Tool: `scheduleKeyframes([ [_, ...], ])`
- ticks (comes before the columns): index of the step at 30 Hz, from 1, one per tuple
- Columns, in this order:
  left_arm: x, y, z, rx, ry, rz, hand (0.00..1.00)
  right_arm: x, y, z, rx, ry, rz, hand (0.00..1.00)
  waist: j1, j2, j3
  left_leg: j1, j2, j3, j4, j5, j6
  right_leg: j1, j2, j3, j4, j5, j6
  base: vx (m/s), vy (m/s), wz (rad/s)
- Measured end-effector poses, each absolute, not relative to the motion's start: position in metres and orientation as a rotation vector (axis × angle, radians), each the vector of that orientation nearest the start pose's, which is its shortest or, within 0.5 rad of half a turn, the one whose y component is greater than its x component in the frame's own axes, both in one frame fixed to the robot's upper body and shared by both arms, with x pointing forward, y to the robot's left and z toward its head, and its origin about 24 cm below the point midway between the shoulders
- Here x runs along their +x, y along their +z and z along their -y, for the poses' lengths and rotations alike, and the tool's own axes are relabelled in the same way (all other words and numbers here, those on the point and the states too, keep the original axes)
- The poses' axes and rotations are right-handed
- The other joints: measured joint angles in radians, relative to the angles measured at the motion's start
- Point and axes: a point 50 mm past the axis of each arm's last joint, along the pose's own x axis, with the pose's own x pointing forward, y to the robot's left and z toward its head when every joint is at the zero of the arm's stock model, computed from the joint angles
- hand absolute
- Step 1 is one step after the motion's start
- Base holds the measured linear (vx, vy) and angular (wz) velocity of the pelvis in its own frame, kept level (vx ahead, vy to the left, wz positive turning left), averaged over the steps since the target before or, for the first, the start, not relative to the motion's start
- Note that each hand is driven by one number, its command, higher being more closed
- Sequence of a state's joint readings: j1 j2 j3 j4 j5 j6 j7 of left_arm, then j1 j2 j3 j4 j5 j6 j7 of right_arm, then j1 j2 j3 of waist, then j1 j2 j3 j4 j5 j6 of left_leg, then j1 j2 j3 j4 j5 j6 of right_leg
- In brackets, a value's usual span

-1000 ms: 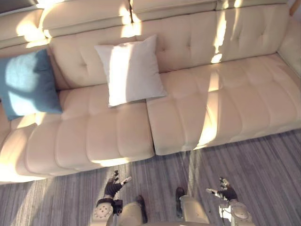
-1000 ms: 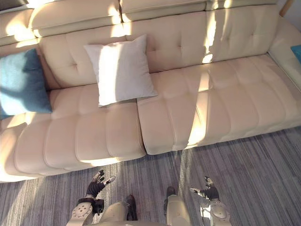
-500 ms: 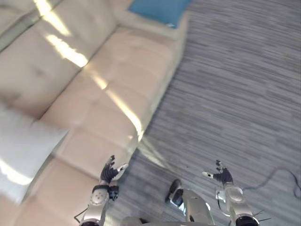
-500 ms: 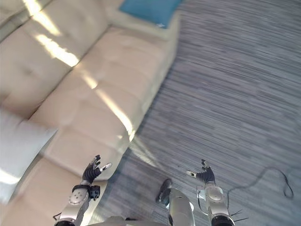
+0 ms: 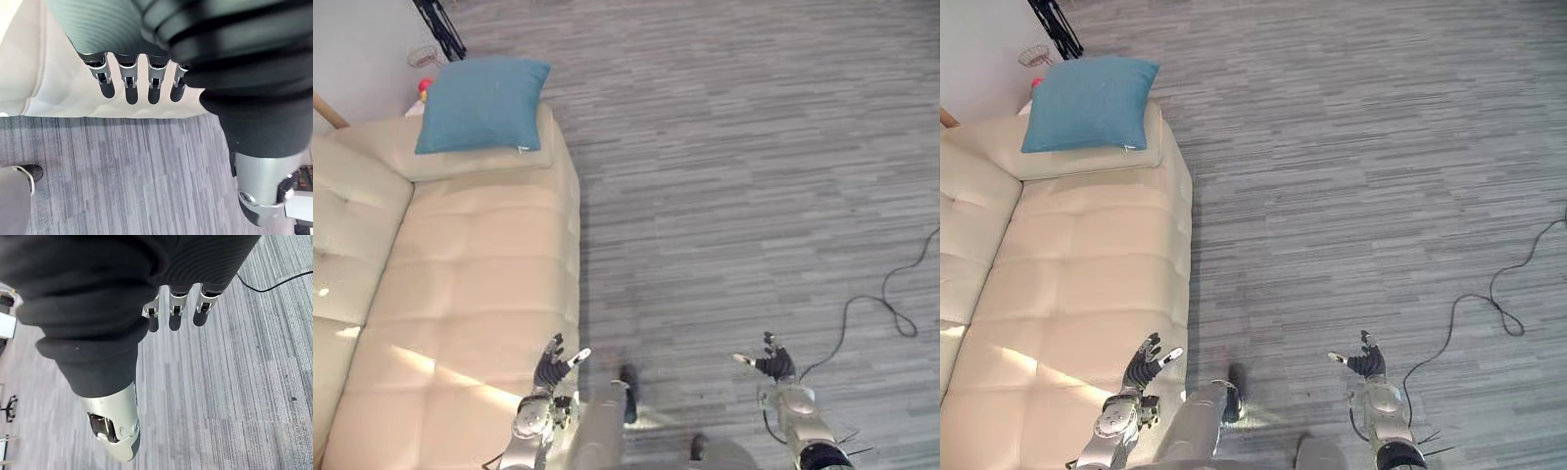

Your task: Pick up cushions and gather them together orderly.

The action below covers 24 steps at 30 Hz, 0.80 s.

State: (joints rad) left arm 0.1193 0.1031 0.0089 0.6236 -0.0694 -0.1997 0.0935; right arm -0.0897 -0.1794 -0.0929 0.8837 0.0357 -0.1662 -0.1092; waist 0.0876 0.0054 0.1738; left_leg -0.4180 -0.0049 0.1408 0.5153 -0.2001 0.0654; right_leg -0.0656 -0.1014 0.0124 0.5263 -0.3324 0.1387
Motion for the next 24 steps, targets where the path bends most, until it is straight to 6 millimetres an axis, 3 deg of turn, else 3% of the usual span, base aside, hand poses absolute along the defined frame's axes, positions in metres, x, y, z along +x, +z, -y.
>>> scheduleKeyframes([
  [1,0.170,-0.098,-0.194,0.060,0.172,-0.549,0.00,0.203,-0.098,0.229,-0.133,-0.263,-0.610,0.00,-0.008,-0.002,0.001,0.034,-0.014,-0.003,0.012,-0.028,0.015,-0.044,-0.014,0.004,0.151,0.041,0.112,0.36,0.160,0.20],
  [2,0.168,-0.100,-0.194,0.063,0.170,-0.560,0.00,0.204,-0.098,0.227,-0.129,-0.261,-0.610,0.00,-0.016,-0.005,0.004,0.068,-0.022,-0.004,0.015,-0.039,0.024,-0.069,-0.023,0.006,0.255,0.060,0.141,0.49,0.164,0.31],
  [3,0.165,-0.102,-0.193,0.073,0.158,-0.578,0.00,0.200,-0.101,0.225,-0.124,-0.256,-0.621,0.00,-0.022,-0.007,0.006,0.148,-0.035,-0.009,0.008,-0.070,0.036,-0.103,-0.040,-0.011,0.439,0.066,0.132,0.61,0.156,0.33],
  [5,0.164,-0.102,-0.192,0.087,0.138,-0.586,0.00,0.194,-0.104,0.226,-0.127,-0.257,-0.637,0.00,-0.022,-0.006,0.005,0.265,-0.051,-0.024,-0.049,-0.078,0.039,-0.150,-0.097,-0.136,0.557,0.043,0.060,0.65,0.121,0.25],
  [6,0.168,-0.100,-0.191,0.086,0.133,-0.572,0.00,0.196,-0.103,0.227,-0.128,-0.258,-0.631,0.00,-0.022,0.001,0.006,0.334,-0.051,-0.042,-0.111,-0.078,0.039,-0.197,-0.120,-0.226,0.537,0.023,-0.016,0.55,0.066,0.13],
  [7,0.170,-0.099,-0.190,0.089,0.130,-0.566,0.00,0.196,-0.103,0.227,-0.128,-0.258,-0.630,0.00,-0.027,0.005,0.008,0.370,-0.050,-0.058,-0.154,-0.078,0.039,-0.235,-0.129,-0.280,0.483,0.008,-0.042,0.64,0.042,0.23],
  [8,0.177,-0.097,-0.190,0.093,0.123,-0.553,0.00,0.203,-0.099,0.229,-0.135,-0.258,-0.612,0.00,-0.036,0.016,0.016,0.424,-0.043,-0.075,-0.214,-0.080,0.033,-0.287,-0.121,-0.339,0.324,0.002,-0.054,0.41,-0.001,0.23],
  [9,0.178,-0.097,-0.190,0.093,0.121,-0.551,0.00,0.203,-0.098,0.230,-0.138,-0.259,-0.612,0.00,-0.042,0.019,0.018,0.435,-0.040,-0.078,-0.224,-0.082,0.029,-0.295,-0.118,-0.346,0.283,0.003,-0.055,0.52,-0.018,0.32],
  [10,0.182,-0.095,-0.187,0.086,0.117,-0.541,0.00,0.203,-0.097,0.236,-0.151,-0.268,-0.609,0.00,-0.050,0.037,0.030,0.479,-0.024,-0.086,-0.250,-0.098,0.001,-0.330,-0.093,-0.357,0.137,0.030,-0.071,0.52,-0.032,0.21],
  [12,0.188,-0.093,-0.184,0.079,0.113,-0.530,0.00,0.199,-0.097,0.243,-0.161,-0.285,-0.619,0.00,-0.055,0.060,0.043,0.544,0.006,-0.087,-0.269,-0.123,-0.044,-0.368,-0.045,-0.356,-0.090,0.151,-0.086,0.60,-0.062,0.23],
  [14,0.186,-0.095,-0.190,0.097,0.128,-0.542,0.00,0.194,-0.101,0.242,-0.160,-0.287,-0.648,0.00,-0.074,0.035,0.037,0.634,0.015,-0.095,-0.273,-0.166,-0.117,-0.377,-0.007,-0.321,-0.305,0.338,-0.127,0.65,-0.149,0.36],
  [15,0.185,-0.096,-0.192,0.101,0.138,-0.552,0.00,0.191,-0.102,0.244,-0.163,-0.289,-0.655,0.00,-0.077,0.028,0.033,0.660,0.016,-0.108,-0.267,-0.178,-0.137,-0.378,-0.005,-0.296,-0.296,0.418,-0.166,0.86,-0.261,0.42],
  [16,0.183,-0.101,-0.187,0.084,0.142,-0.573,0.00,0.190,-0.101,0.250,-0.172,-0.305,-0.657,0.00,-0.087,0.059,0.021,0.664,0.054,-0.132,-0.217,-0.181,-0.145,-0.401,0.009,-0.297,-0.187,0.437,-0.194,0.72,-0.235,0.45],
  [17,0.185,-0.100,-0.184,0.075,0.141,-0.565,0.00,0.190,-0.100,0.250,-0.168,-0.311,-0.652,0.00,-0.094,0.078,0.009,0.590,0.088,-0.140,-0.071,-0.143,-0.202,-0.406,0.018,-0.323,-0.127,0.367,-0.195,0.86,-0.291,0.36],
  [18,0.186,-0.099,-0.184,0.072,0.142,-0.560,0.00,0.192,-0.100,0.250,-0.168,-0.308,-0.649,0.00,-0.094,0.082,0.010,0.546,0.099,-0.139,0.029,-0.094,-0.202,-0.394,0.029,-0.330,-0.119,0.337,-0.201,0.70,-0.259,0.28],
  [19,0.187,-0.100,-0.184,0.060,0.153,-0.566,0.00,0.198,-0.097,0.247,-0.170,-0.293,-0.636,0.00,-0.082,0.097,0.028,0.446,0.145,-0.137,0.278,0.050,-0.203,-0.309,0.062,-0.345,-0.156,0.304,-0.210,0.70,-0.252,0.08],
  [20,0.185,-0.101,-0.185,0.047,0.168,-0.572,0.00,0.198,-0.098,0.244,-0.178,-0.280,-0.639,0.00,-0.066,0.102,0.044,0.362,0.209,-0.112,0.508,0.052,-0.170,-0.191,0.109,-0.349,-0.227,0.293,-0.215,0.68,-0.226,0.04],
  [21,0.183,-0.102,-0.187,0.042,0.179,-0.577,0.00,0.198,-0.099,0.242,-0.176,-0.272,-0.641,0.00,-0.053,0.097,0.049,0.323,0.231,-0.089,0.588,0.031,-0.141,-0.133,0.122,-0.347,-0.261,0.290,-0.220,0.64,-0.160,-0.05],
  [22,0.181,-0.103,-0.188,0.032,0.188,-0.580,0.00,0.200,-0.098,0.239,-0.160,-0.273,-0.632,0.00,-0.029,0.074,0.059,0.247,0.228,-0.055,0.646,0.003,-0.106,-0.030,0.123,-0.337,-0.327,0.287,-0.222,0.58,-0.128,-0.05],
  [23,0.180,-0.102,-0.188,0.025,0.192,-0.577,0.00,0.204,-0.096,0.240,-0.159,-0.275,-0.618,0.00,-0.016,0.053,0.051,0.168,0.204,-0.024,0.608,-0.015,-0.093,0.037,0.111,-0.326,-0.394,0.286,-0.220,0.56,-0.112,-0.07],
  [24,0.179,-0.102,-0.188,0.020,0.196,-0.573,0.00,0.207,-0.094,0.240,-0.157,-0.276,-0.608,0.00,-0.012,0.049,0.051,0.128,0.193,-0.016,0.565,-0.028,-0.096,0.065,0.107,-0.320,-0.421,0.284,-0.216,0.53,-0.066,-0.20],
])
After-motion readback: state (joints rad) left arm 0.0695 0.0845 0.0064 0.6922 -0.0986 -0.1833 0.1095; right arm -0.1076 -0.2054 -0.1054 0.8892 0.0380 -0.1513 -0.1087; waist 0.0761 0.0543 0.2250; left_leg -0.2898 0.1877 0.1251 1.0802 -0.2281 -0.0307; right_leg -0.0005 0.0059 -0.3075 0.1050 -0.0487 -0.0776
